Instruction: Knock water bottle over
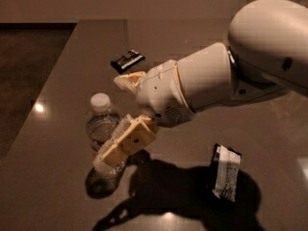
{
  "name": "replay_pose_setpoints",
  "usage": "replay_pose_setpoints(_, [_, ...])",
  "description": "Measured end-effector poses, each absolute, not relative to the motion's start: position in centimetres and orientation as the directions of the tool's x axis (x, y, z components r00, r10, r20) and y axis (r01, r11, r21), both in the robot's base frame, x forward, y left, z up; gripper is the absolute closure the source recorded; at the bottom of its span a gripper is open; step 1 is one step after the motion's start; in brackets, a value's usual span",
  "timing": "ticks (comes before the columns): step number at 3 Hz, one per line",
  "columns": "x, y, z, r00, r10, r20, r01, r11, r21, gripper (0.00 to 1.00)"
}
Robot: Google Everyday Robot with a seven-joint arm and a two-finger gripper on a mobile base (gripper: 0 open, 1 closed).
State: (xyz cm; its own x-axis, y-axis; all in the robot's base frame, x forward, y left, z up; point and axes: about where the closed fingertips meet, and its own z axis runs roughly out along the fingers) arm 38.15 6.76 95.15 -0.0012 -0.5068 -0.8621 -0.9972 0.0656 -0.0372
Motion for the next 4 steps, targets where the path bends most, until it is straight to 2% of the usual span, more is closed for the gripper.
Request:
replay_pose_setpoints(1, [37.2,9.0,94.7,0.008,-0.520,-0.854,-0.999,0.034,-0.029,0.18])
replay_pose_setpoints(2, [36.7,9.8,95.2,0.018,-0.538,-0.843,-0.999,0.017,-0.032,0.41])
replay_pose_setpoints(4, [39.4,6.3,97.0,-0.038,-0.616,-0.787,-0.999,0.035,0.021,0.87])
